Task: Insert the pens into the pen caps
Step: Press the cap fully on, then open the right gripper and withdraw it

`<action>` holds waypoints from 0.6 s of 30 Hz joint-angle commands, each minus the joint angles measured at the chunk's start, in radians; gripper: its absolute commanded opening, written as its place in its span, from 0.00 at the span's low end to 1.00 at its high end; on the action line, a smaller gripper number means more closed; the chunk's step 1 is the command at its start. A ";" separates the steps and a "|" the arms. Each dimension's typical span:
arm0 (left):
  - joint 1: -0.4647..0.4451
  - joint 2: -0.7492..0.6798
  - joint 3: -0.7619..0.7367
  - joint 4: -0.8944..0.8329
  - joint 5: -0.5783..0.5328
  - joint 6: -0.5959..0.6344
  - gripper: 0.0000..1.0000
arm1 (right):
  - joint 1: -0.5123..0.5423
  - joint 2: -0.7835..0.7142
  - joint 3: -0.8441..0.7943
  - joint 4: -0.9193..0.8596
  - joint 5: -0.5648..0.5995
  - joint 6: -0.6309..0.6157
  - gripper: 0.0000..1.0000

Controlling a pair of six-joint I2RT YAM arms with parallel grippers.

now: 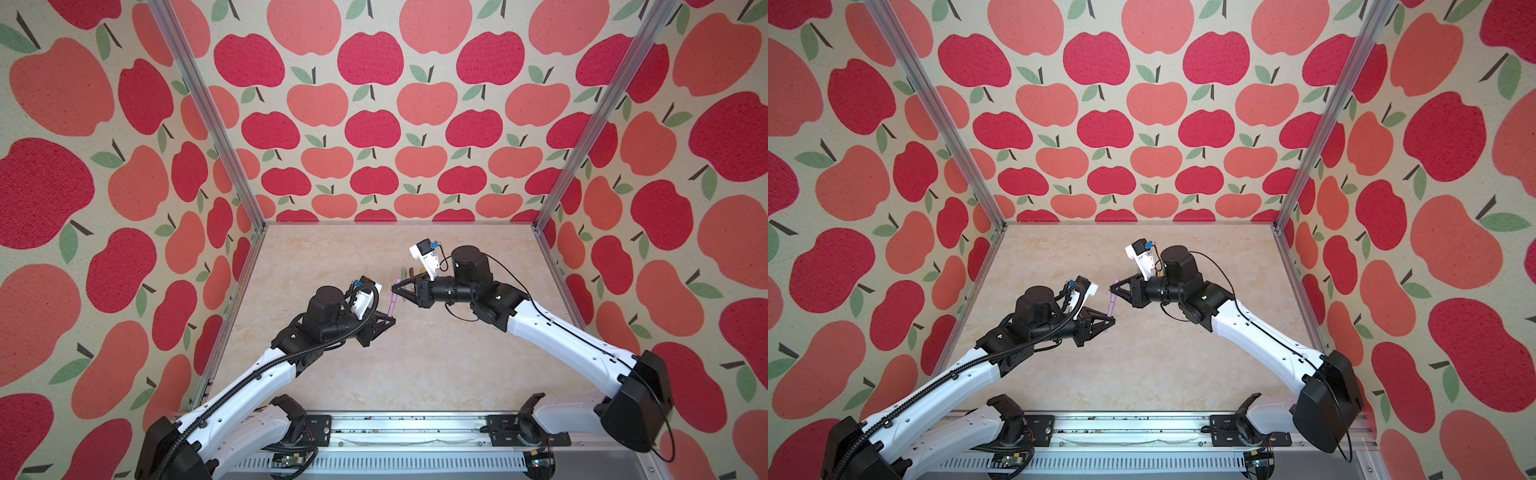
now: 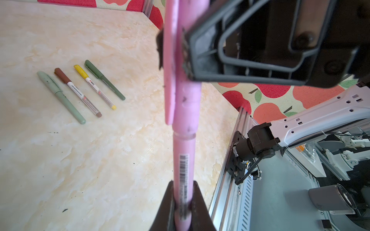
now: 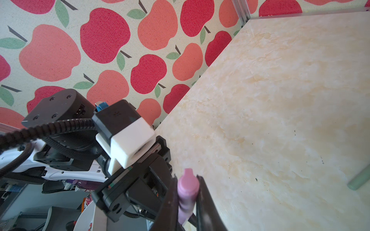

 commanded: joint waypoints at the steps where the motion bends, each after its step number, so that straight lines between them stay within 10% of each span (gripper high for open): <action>1: -0.003 -0.032 0.036 0.120 -0.055 0.029 0.00 | 0.003 0.022 0.000 -0.020 -0.030 0.001 0.10; 18: 0.022 0.064 0.192 0.296 -0.079 0.108 0.00 | 0.020 0.061 -0.084 0.016 -0.072 0.057 0.08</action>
